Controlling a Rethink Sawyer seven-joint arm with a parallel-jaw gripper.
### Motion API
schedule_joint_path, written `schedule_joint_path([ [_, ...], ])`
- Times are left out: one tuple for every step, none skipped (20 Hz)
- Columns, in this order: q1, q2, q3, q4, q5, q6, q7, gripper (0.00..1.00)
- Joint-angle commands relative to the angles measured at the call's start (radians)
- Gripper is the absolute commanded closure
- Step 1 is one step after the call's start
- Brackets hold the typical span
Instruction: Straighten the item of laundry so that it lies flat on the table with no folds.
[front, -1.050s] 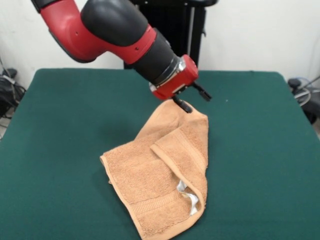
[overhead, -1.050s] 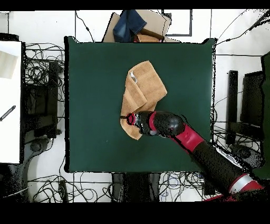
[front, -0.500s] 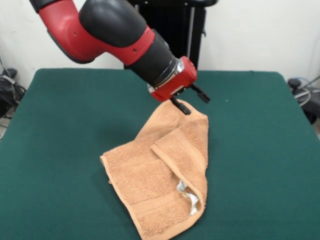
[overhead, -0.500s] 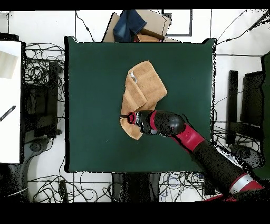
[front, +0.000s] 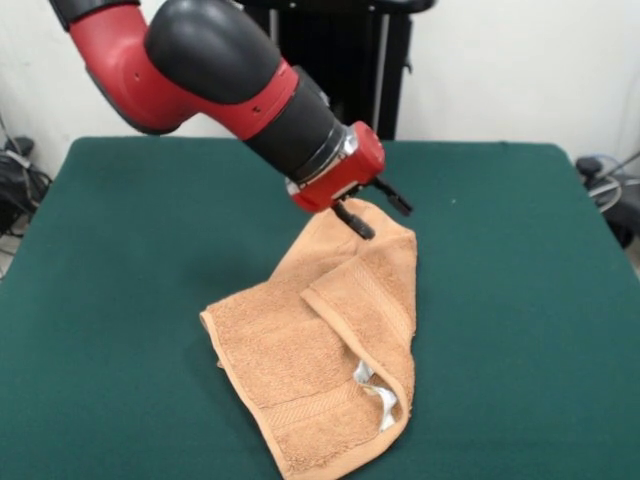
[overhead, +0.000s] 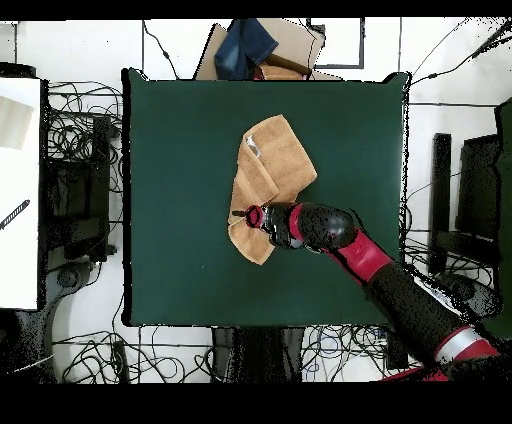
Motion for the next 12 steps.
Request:
schedule_joint_path([
  [0.025, 0.041, -0.007, -0.143, 0.065, 0.092, 0.086, 0.0],
  [0.026, 0.042, -0.007, -0.146, 0.064, 0.093, 0.086, 0.0],
  [0.028, 0.043, -0.008, -0.149, 0.065, 0.093, 0.088, 0.0],
  [0.032, 0.044, -0.009, -0.156, 0.066, 0.095, 0.089, 0.0],
  [0.035, 0.045, -0.01, -0.162, 0.066, 0.098, 0.089, 0.0],
  [0.037, 0.046, -0.011, -0.168, 0.068, 0.104, 0.088, 0.0],
  [0.039, 0.046, -0.011, -0.172, 0.068, 0.107, 0.088, 0.0],
  [0.043, 0.048, -0.012, -0.179, 0.071, 0.112, 0.089, 0.0],
  [0.044, 0.049, -0.013, -0.179, 0.072, 0.112, 0.092, 0.0],
  [0.044, 0.05, -0.012, -0.18, 0.071, 0.111, 0.091, 0.0],
  [0.044, 0.05, -0.012, -0.18, 0.069, 0.11, 0.091, 0.0],
  [0.043, 0.053, -0.011, -0.181, 0.068, 0.108, 0.089, 0.0],
])
